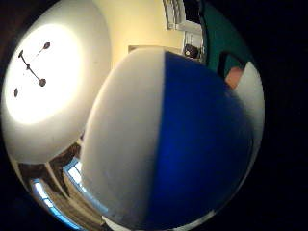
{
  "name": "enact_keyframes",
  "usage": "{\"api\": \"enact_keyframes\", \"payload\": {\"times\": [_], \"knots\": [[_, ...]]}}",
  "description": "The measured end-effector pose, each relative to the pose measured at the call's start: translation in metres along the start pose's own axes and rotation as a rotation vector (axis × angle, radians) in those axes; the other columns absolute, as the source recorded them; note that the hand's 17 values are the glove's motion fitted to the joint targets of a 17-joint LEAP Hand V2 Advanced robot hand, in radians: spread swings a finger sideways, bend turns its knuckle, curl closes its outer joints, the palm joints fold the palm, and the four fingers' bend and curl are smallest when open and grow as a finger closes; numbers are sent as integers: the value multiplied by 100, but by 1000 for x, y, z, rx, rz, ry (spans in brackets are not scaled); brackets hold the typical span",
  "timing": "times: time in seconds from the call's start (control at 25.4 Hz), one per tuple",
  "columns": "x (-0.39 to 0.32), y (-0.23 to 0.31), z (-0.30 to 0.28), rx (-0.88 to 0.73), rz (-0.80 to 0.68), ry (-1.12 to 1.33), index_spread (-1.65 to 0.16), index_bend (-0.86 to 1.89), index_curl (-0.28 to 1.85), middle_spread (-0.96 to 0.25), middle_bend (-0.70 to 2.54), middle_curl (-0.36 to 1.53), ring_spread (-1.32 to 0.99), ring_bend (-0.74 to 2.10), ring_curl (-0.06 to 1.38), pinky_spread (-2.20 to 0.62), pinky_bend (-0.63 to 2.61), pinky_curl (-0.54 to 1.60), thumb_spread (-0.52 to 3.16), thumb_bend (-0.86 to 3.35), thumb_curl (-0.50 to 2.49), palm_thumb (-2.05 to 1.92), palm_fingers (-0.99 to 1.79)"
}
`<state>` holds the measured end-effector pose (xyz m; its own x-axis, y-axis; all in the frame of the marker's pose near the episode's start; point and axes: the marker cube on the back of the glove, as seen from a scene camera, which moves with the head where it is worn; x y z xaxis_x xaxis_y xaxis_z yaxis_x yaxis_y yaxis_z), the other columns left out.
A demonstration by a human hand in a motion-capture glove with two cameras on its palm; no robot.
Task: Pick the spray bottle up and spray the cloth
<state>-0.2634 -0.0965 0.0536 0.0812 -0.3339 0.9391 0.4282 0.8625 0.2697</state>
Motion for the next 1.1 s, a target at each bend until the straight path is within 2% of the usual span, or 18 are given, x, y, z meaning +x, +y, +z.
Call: {"api": "enact_keyframes", "payload": {"times": [0.39, 0.83, 1.1], "knots": [[62, 19, 39, -10, 22, 17, -28, 34, 61, -22, 59, 54, -22, 63, 47, -32, 41, 40, 22, -4, 80, 89, 137], [70, 26, 46, 75, -45, 49, -28, 36, 61, -23, 59, 54, -23, 67, 48, -33, 39, 40, 20, -3, 80, 89, 140], [73, 28, 45, 25, -39, 40, -28, 37, 61, -24, 58, 54, -24, 68, 47, -34, 40, 40, 20, -3, 81, 89, 139]]}}
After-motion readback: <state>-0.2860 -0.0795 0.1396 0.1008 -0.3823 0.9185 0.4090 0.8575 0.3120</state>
